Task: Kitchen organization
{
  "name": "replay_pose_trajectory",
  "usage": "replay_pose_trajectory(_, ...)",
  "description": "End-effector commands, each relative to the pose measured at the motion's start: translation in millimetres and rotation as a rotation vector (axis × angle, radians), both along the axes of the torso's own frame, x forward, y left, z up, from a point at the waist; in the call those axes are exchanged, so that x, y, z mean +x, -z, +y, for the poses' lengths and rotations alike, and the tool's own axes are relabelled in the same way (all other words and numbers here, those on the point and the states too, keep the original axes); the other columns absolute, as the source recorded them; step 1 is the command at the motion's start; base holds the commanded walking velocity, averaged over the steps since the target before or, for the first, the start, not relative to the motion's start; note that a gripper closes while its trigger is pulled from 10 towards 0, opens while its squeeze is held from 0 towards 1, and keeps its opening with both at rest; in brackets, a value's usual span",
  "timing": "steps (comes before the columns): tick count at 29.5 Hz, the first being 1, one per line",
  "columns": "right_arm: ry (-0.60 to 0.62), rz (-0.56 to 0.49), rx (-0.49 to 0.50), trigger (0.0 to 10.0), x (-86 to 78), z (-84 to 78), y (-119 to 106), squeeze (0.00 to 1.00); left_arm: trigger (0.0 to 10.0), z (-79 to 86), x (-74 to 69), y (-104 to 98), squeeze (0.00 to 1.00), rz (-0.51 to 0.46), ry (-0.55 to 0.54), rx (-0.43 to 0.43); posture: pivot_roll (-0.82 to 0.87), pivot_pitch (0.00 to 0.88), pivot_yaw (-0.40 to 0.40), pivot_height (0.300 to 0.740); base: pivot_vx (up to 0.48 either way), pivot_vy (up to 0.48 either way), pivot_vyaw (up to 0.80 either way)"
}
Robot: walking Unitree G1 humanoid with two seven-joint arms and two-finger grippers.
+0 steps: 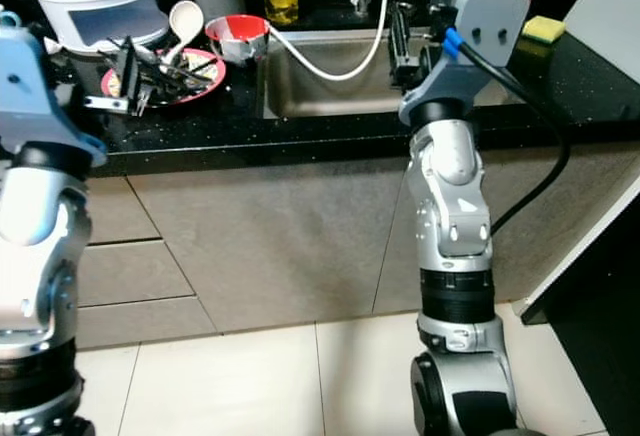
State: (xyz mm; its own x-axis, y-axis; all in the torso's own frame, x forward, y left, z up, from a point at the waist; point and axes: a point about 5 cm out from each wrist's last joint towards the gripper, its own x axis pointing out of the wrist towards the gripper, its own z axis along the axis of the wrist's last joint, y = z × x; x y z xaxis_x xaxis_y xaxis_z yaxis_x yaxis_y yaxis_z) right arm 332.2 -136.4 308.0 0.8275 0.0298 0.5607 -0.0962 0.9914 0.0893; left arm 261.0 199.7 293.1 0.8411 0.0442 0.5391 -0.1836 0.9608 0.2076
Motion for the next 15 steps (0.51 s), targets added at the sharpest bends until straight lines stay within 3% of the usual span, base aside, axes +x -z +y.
replay_pose_trajectory(1, -0.002, 0.017, 0.001, 10.0, 1.0, 0.6, 4.2, 0.00, 10.0, 3.6, -2.6, 0.1, 0.00, 0.011, -0.021, 0.028, 0.15, 0.000, -0.010, 0.740, 0.000, 0.000, 0.00)
replay_pose_trajectory(15, -0.020, 0.046, -0.012, 10.0, 2.6, 4.2, 12.0, 0.00, 10.0, 4.6, -0.5, 1.6, 0.00, 0.020, -0.030, 0.026, 0.14, 0.000, -0.005, 0.740, 0.000, 0.000, 0.00)
